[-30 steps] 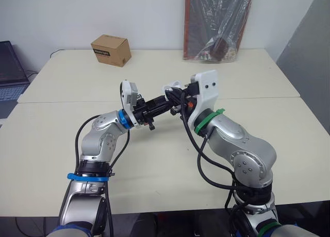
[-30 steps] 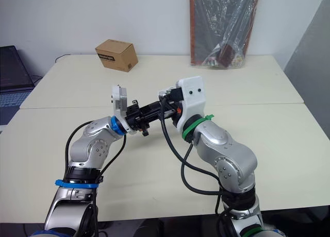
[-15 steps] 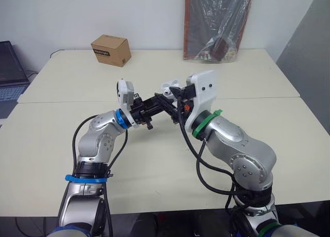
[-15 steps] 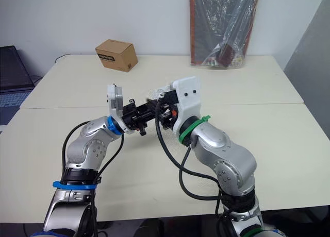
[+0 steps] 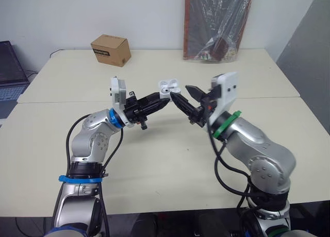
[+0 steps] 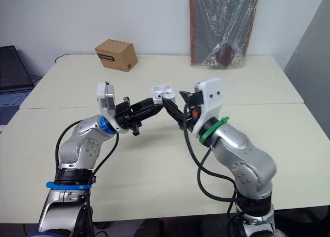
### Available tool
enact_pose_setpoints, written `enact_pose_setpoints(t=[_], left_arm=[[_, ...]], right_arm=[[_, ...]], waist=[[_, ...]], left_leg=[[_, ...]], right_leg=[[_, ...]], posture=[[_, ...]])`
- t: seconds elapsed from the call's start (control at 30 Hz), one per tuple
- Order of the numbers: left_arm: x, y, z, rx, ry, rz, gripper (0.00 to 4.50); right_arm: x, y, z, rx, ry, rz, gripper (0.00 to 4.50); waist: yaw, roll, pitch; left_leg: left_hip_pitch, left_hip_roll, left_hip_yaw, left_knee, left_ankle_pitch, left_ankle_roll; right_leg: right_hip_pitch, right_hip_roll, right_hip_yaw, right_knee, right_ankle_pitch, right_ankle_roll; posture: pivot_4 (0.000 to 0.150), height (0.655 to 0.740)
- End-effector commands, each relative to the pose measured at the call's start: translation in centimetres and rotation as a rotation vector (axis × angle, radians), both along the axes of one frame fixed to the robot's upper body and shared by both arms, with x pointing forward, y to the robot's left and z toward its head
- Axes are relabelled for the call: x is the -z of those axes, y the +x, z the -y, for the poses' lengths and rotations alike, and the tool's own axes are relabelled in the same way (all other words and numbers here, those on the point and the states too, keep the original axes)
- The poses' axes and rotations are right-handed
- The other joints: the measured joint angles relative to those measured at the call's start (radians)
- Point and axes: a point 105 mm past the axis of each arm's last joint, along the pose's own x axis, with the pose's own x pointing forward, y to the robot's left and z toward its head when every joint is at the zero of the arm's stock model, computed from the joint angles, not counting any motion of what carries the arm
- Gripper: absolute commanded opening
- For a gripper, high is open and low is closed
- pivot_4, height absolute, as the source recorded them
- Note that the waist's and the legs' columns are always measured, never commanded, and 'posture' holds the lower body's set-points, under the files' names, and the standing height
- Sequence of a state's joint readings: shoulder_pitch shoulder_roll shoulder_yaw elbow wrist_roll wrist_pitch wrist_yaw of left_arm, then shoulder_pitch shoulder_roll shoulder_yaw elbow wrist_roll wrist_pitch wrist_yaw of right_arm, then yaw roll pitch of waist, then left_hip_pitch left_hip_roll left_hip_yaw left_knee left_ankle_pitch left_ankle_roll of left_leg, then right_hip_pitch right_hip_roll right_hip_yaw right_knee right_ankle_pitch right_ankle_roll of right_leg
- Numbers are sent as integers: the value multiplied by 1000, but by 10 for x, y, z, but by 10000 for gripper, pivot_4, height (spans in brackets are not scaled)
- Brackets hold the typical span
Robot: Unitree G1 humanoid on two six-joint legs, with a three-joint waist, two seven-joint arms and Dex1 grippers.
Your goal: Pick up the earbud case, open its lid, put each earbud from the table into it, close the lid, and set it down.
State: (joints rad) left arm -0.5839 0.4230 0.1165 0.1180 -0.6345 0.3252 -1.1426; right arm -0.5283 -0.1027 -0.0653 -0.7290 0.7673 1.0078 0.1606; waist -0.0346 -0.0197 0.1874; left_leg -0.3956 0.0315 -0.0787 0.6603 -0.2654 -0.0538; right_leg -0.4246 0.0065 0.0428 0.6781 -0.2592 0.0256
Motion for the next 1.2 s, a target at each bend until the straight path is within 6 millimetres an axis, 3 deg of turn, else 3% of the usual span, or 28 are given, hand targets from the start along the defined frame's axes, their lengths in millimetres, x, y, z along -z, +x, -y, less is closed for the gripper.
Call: enact_pose_setpoints(t=[0.03,0.13,0.27,0.37,0.53,0.7,1.0,1.2], left_arm=[[-11,-3,-11,24,-11,33,8186],[-9,-3,-18,44,-1,14,8186],[-6,-6,-28,90,21,-17,8186],[-3,-12,-38,141,73,-29,8186],[-4,-18,-42,195,101,-33,8186],[-2,-23,-43,216,119,-37,8186],[-4,-29,-39,210,120,-25,8186],[-4,-32,-38,194,119,-36,8186]], right_arm=[[-19,-28,12,-163,19,64,29228],[-18,-32,22,-201,-42,54,29228],[-6,-17,39,-154,-206,23,29228],[49,18,59,-32,-530,-179,29228],[84,37,75,5,-748,-248,29228],[104,57,79,24,-819,-256,29228],[120,97,85,70,-889,-246,29228],[131,109,83,64,-900,-260,29228]], waist=[[0,0,0],[0,0,0],[0,0,0],[-1,1,0],[0,0,1],[1,0,1],[1,0,1],[1,0,1]], left_leg=[[0,0,0,0,0,0],[1,0,0,0,0,0],[2,0,0,0,0,0],[2,0,1,0,0,0],[1,0,2,0,0,0],[0,0,2,0,0,0],[0,0,2,0,0,0],[0,0,2,0,0,0]], right_leg=[[0,0,0,0,0,0],[1,0,0,0,0,1],[1,0,0,0,-2,4],[1,0,1,0,-2,4],[0,0,1,-1,-3,3],[0,0,1,-3,-3,4],[0,0,1,-2,-3,4],[0,0,1,-2,0,-1]], posture=[[1500,7400],[1500,7400],[1500,7400],[1500,7400],[1500,7400],[1500,7400],[1500,7400],[1500,7400]])
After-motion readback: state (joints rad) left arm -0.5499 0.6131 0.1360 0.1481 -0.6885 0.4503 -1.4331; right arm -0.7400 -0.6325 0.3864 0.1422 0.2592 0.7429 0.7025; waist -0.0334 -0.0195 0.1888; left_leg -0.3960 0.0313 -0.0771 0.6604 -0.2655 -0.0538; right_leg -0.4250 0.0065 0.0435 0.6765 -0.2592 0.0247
